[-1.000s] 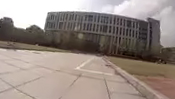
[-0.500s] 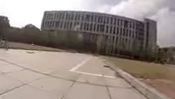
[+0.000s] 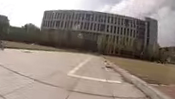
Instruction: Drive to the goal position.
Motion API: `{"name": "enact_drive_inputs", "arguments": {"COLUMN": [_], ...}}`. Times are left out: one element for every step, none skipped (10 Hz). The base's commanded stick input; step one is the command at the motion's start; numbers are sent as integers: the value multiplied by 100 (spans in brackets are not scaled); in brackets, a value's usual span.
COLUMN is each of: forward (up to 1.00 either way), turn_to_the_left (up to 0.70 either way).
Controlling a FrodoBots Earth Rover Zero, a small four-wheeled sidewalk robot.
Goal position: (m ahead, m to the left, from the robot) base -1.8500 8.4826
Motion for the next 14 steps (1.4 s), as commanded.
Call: {"name": "enact_drive_inputs", "arguments": {"forward": [100,100,100,100,100,100,100,100,100,100,100,100,100,100], "turn_to_the_left": [0,0,0,0,0,0,0,0,0,0,0,0,0,0]}}
